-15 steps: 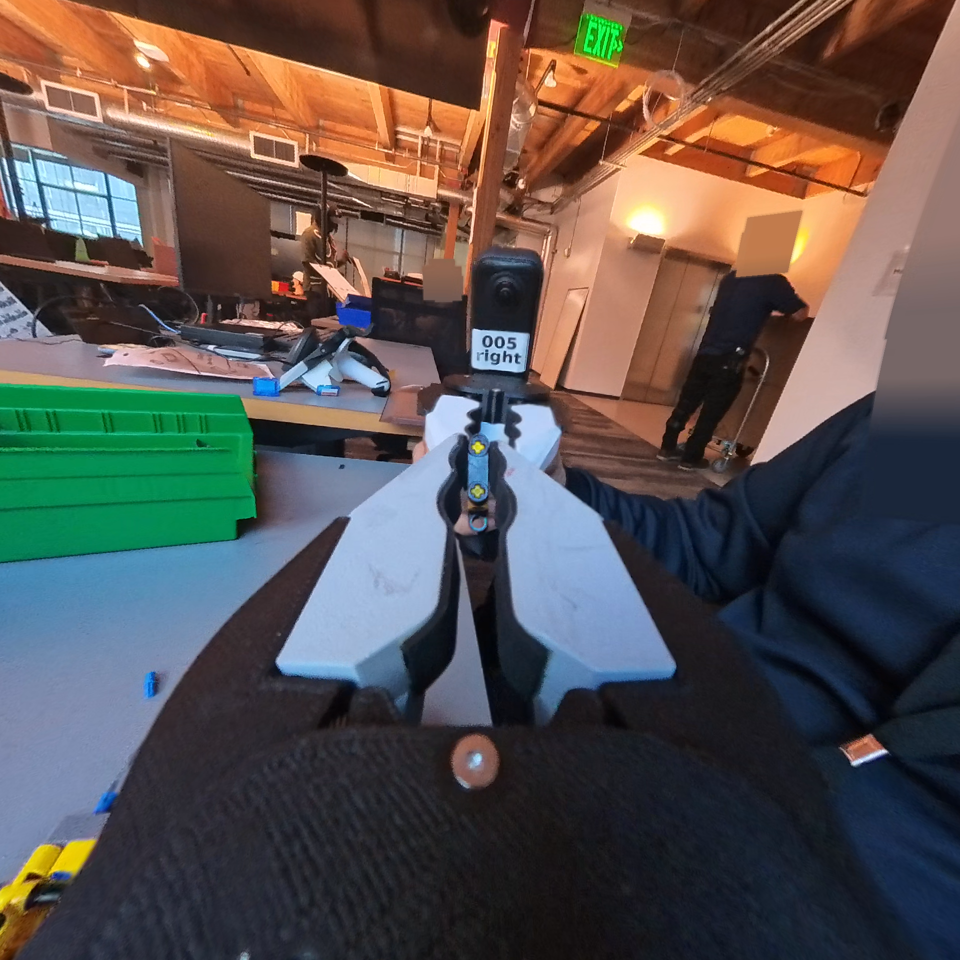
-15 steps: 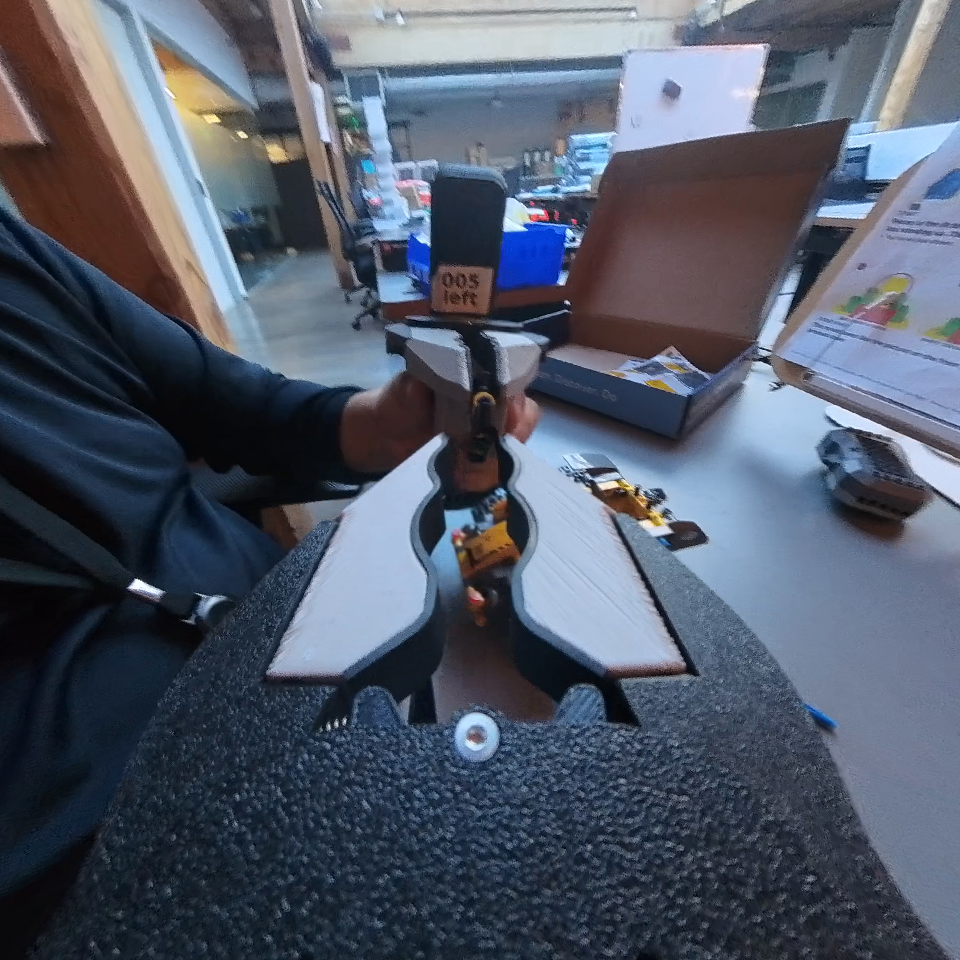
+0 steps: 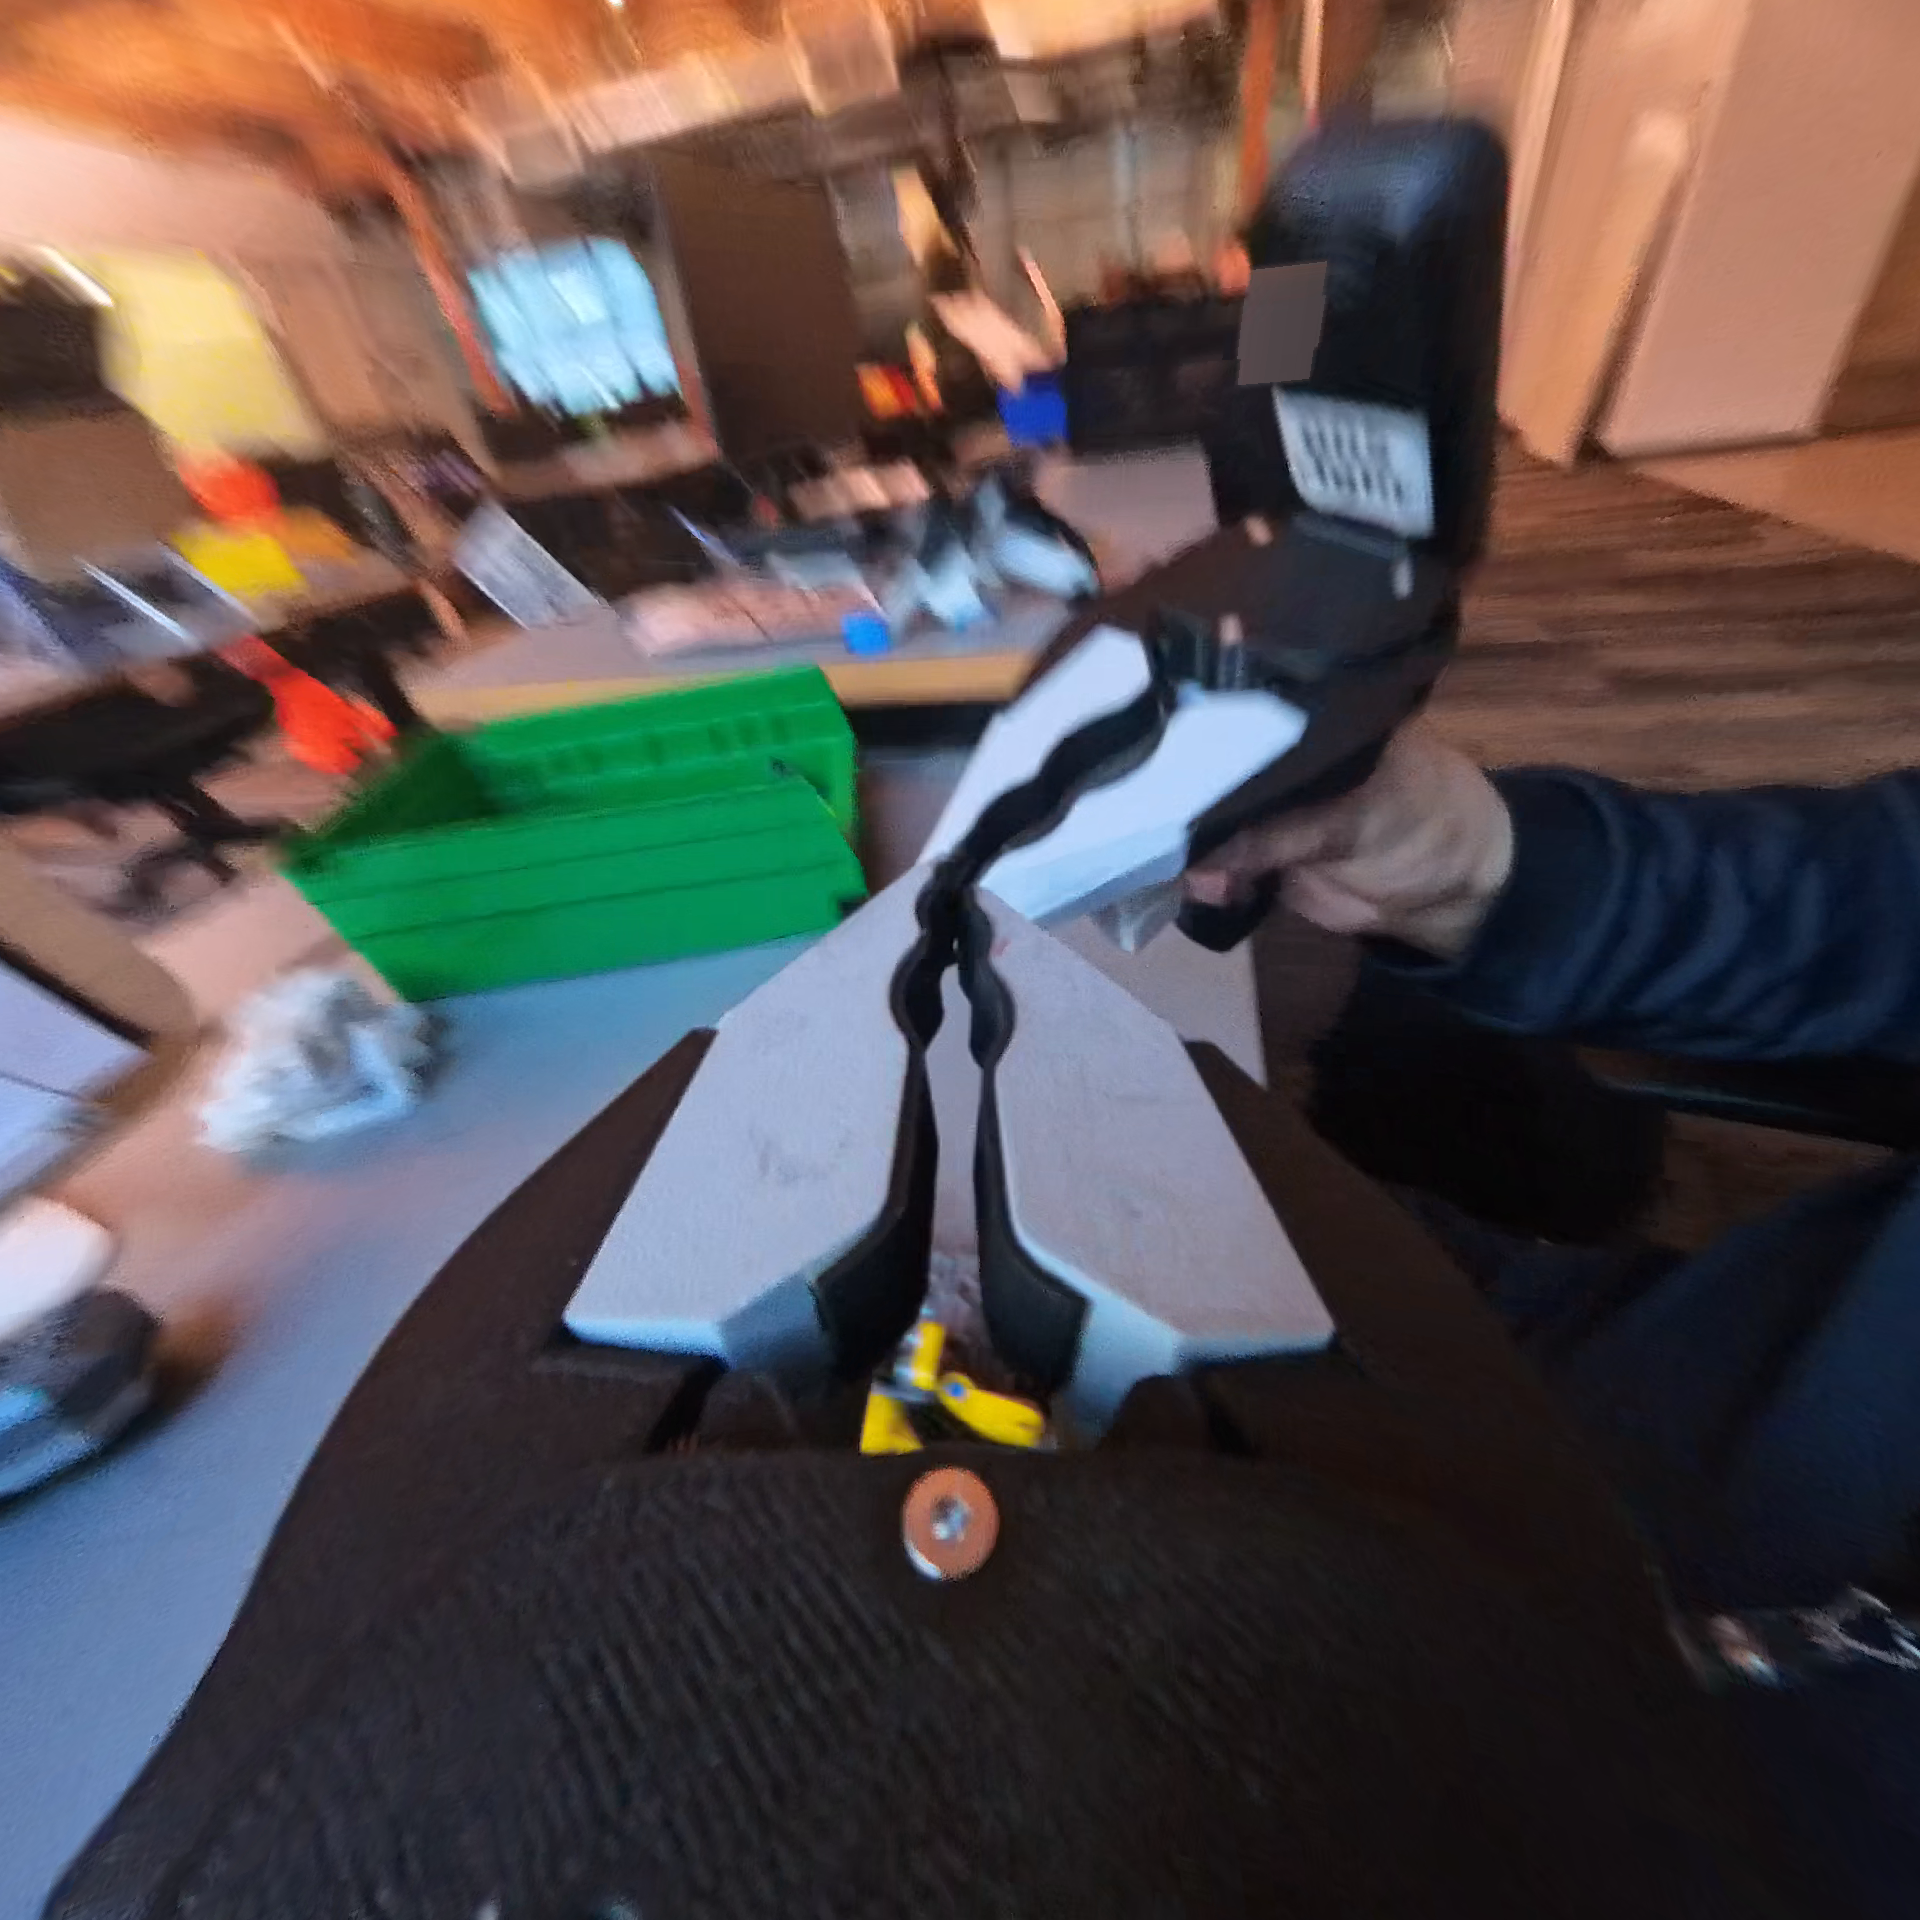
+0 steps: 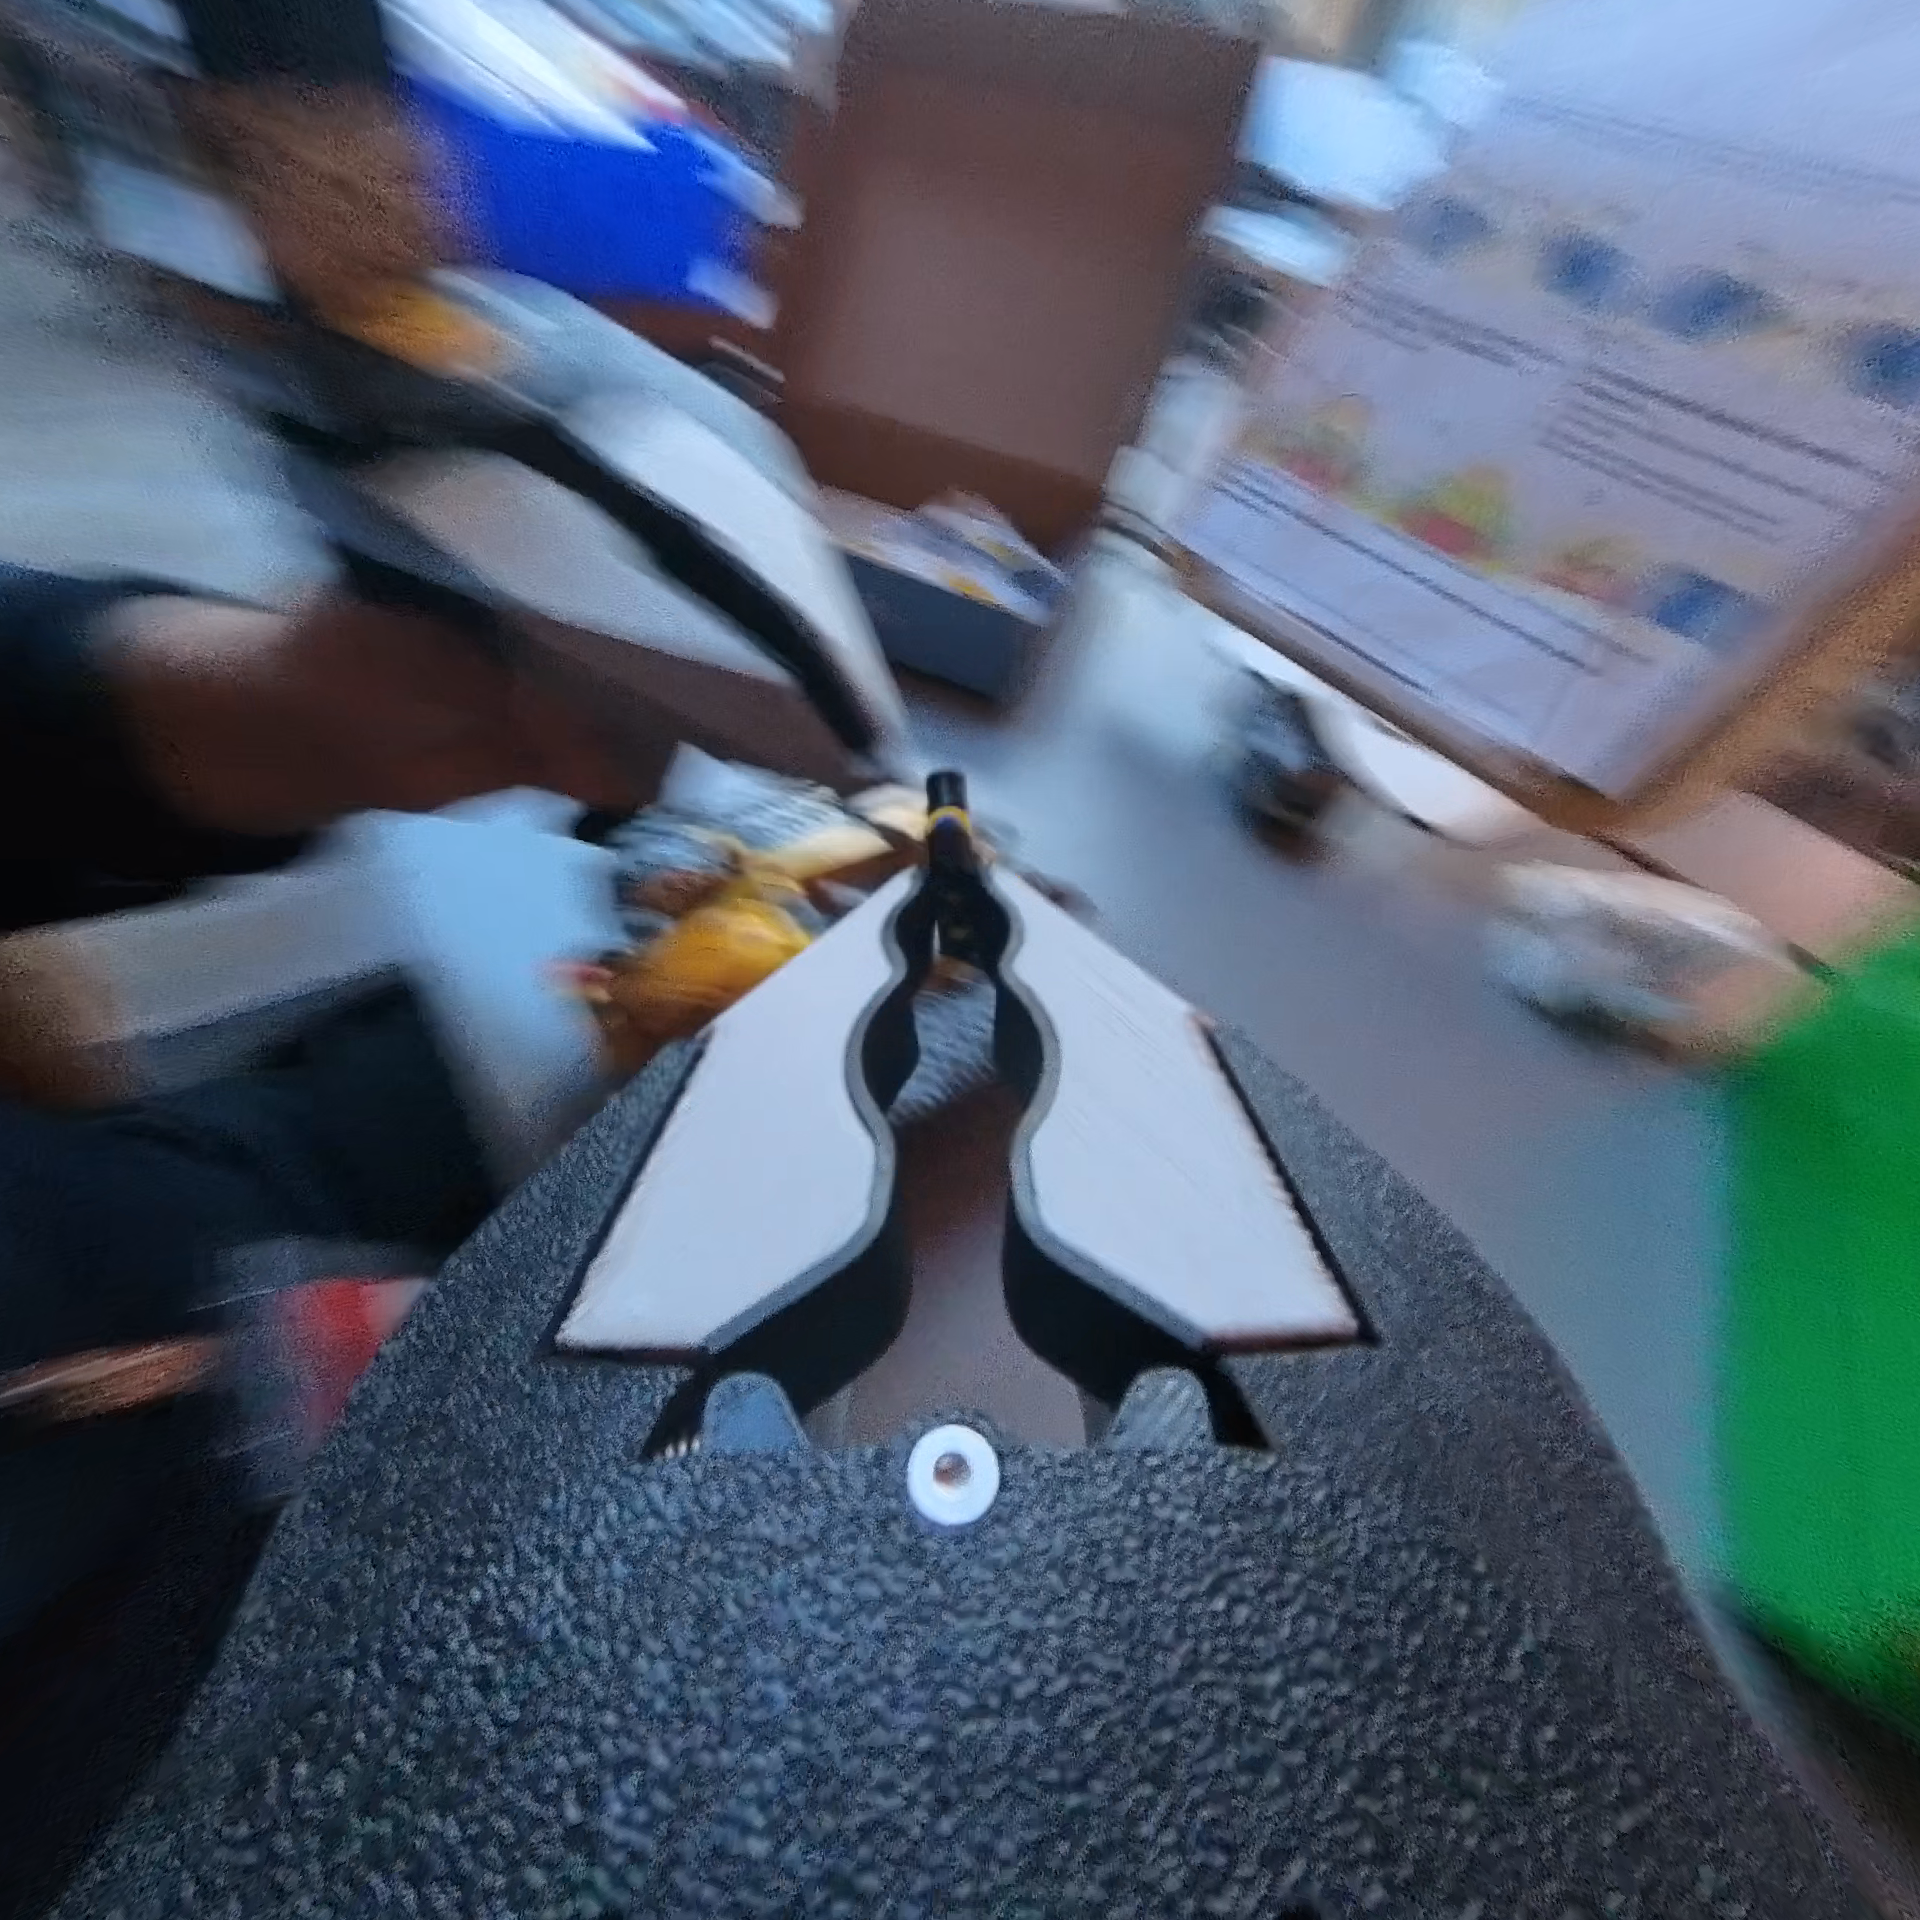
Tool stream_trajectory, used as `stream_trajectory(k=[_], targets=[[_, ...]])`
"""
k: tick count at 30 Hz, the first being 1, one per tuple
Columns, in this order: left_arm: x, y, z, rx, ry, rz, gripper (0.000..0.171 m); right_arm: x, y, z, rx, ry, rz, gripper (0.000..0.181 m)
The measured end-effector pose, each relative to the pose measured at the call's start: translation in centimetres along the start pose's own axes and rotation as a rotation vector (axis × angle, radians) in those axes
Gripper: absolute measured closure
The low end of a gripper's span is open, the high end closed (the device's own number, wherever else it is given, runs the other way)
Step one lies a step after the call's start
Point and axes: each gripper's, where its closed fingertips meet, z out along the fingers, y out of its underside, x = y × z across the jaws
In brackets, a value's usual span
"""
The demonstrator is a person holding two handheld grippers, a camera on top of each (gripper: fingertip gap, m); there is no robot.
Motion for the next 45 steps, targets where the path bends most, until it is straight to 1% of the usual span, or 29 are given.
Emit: stream_trajectory(k=[1,2,3,4,5,6,8,10,11,12,13,16,19,21,23,24,27,30,33,34,37,41,43,44,45], targets=[[-1.2,-1.4,-1.3,0.049,-0.050,0.022,0.171,2.8,1.3,-0.7,-0.049,0.140,-0.057,0.176],[-2.4,-2.9,-2.9,0.087,-0.078,0.034,0.171,4.2,2.0,-1.8,-0.032,0.141,-0.005,0.176],[-3.4,-4.1,-4.3,0.108,-0.085,0.031,0.171,3.8,1.3,-2.9,0.055,-0.004,0.142,0.176],[-3.8,-4.5,-5.0,0.093,-0.054,-0.001,0.171,3.4,-0.2,-4.3,0.149,-0.140,0.266,0.176],[-3.8,-3.9,-4.8,0.050,0.007,-0.064,0.171,3.9,-1.3,-5.2,0.210,-0.160,0.310,0.176],[-3.5,-2.7,-4.2,-0.013,0.067,-0.133,0.171,4.2,-2.0,-5.4,0.235,-0.133,0.285,0.176],[-2.8,-0.2,-2.7,-0.113,0.132,-0.196,0.171,3.3,-2.7,-4.9,0.216,-0.151,0.231,0.176],[-1.2,1.2,-1.5,-0.153,0.198,-0.215,0.170,1.7,-3.1,-4.5,0.229,-0.238,0.265,0.176],[-0.6,1.6,-1.0,-0.166,0.212,-0.208,0.160,0.8,-3.2,-4.4,0.231,-0.304,0.311,0.176],[-0.3,1.7,-0.7,-0.167,0.209,-0.185,0.154,0.2,-3.2,-4.3,0.234,-0.362,0.366,0.176],[-0.1,1.5,-0.5,-0.156,0.202,-0.152,0.152,-0.3,-3.4,-4.4,0.246,-0.412,0.416,0.176],[1.0,0.3,-0.3,-0.096,0.202,-0.067,0.151,-1.5,-3.7,-4.3,0.266,-0.547,0.522,0.175],[2.1,0.1,0.0,-0.096,0.241,-0.094,0.148,-3.3,-3.7,-4.0,0.267,-0.638,0.511,0.176],[2.8,-0.1,0.2,-0.082,0.269,-0.109,0.149,-4.7,-3.9,-3.9,0.274,-0.681,0.464,0.176],[3.8,0.0,0.3,-0.089,0.305,-0.098,0.153,-5.4,-4.4,-4.0,0.323,-0.674,0.397,0.175],[3.9,-0.4,0.3,-0.056,0.307,-0.097,0.158,-5.3,-4.7,-4.1,0.359,-0.653,0.366,0.176],[4.3,-1.1,0.1,-0.023,0.319,-0.083,0.160,-5.4,-5.2,-4.5,0.413,-0.634,0.311,0.176],[4.2,-1.3,0.1,0.000,0.318,-0.107,0.164,-5.1,-5.5,-4.5,0.450,-0.597,0.297,0.176],[4.1,-1.3,-0.2,0.000,0.347,-0.129,0.158,-5.3,-5.5,-4.5,0.455,-0.606,0.305,0.176],[4.6,-1.3,-0.4,-0.003,0.385,-0.132,0.148,-5.1,-5.6,-4.5,0.468,-0.598,0.311,0.176],[5.1,-0.7,-0.3,-0.046,0.417,-0.148,0.142,-5.0,-6.0,-4.8,0.498,-0.624,0.349,0.176],[5.6,-1.6,0.2,0.031,0.390,-0.127,0.155,-4.8,-6.3,-4.7,0.538,-0.641,0.430,0.176],[5.5,-1.4,0.4,0.024,0.375,-0.131,0.155,-5.0,-6.1,-4.3,0.538,-0.642,0.445,0.176],[5.3,-1.4,0.4,0.021,0.363,-0.132,0.157,-5.1,-6.0,-4.2,0.533,-0.640,0.442,0.176],[5.0,-1.3,0.3,0.023,0.350,-0.130,0.165,-5.2,-6.0,-4.1,0.530,-0.637,0.436,0.176]])
